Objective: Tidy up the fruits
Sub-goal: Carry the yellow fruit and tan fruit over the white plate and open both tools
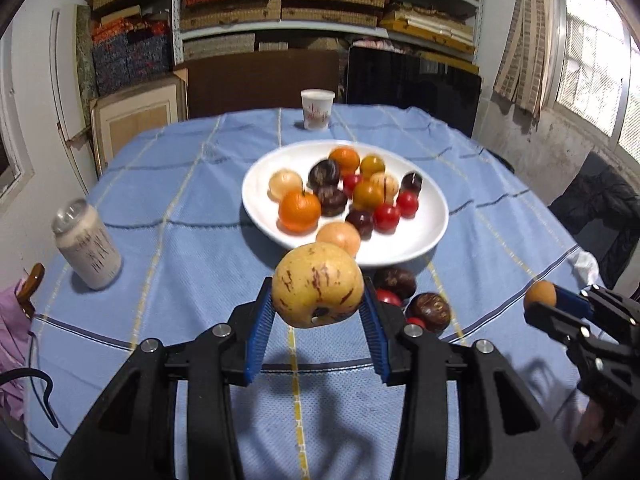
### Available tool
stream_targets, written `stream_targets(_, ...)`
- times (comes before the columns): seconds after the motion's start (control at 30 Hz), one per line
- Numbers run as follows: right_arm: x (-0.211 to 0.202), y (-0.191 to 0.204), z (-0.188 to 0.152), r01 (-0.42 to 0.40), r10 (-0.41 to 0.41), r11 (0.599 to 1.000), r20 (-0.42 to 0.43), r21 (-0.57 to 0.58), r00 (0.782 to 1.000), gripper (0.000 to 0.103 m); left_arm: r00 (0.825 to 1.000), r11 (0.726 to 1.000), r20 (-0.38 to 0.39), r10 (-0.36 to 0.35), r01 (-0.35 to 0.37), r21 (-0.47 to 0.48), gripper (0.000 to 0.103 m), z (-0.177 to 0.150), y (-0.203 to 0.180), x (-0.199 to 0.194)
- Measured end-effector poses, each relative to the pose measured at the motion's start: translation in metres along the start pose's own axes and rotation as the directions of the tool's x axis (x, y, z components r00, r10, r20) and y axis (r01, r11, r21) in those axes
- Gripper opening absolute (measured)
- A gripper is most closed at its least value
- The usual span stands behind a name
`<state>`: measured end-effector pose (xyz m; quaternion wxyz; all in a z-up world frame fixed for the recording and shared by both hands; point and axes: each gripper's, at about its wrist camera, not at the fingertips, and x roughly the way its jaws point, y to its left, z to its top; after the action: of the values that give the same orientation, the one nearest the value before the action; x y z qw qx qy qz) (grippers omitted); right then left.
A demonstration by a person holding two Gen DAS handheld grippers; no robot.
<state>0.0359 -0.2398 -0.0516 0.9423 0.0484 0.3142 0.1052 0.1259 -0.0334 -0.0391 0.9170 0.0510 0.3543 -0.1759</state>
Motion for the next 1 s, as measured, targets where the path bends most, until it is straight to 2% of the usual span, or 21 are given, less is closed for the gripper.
stream_targets(0.17, -0.014, -0.011, 0.023, 0.035, -0.035, 0.999, 0.049, -0.017, 0.998, 0.028, 0.999, 1.000, 0.038, -0.010, 0.010, 0.007, 0.041, 0.018, -0.002, -0.030)
stream_targets(0.3, -0.011, -0.024, 0.040, 0.065, -0.064, 0.997, 0.054, -0.030, 0.997, 0.028, 0.999, 1.000, 0.050, -0.002, 0.001, 0.022, 0.041, 0.029, -0.004, -0.035)
stream_targets(0.73, 0.034, -0.049, 0.093, 0.096, -0.093, 0.993, 0.049, -0.065, 0.994, 0.028, 1.000, 0.999, 0.004, 0.021, -0.022, 0.025, 0.041, 0.056, -0.009, 0.022)
stream_targets(1.0, 0.098, -0.062, 0.121, 0.063, -0.066, 0.996, -0.036, -0.070, 0.997, 0.028, 0.999, 0.999, -0.047, 0.028, -0.027, 0.025, 0.041, 0.081, -0.005, 0.084)
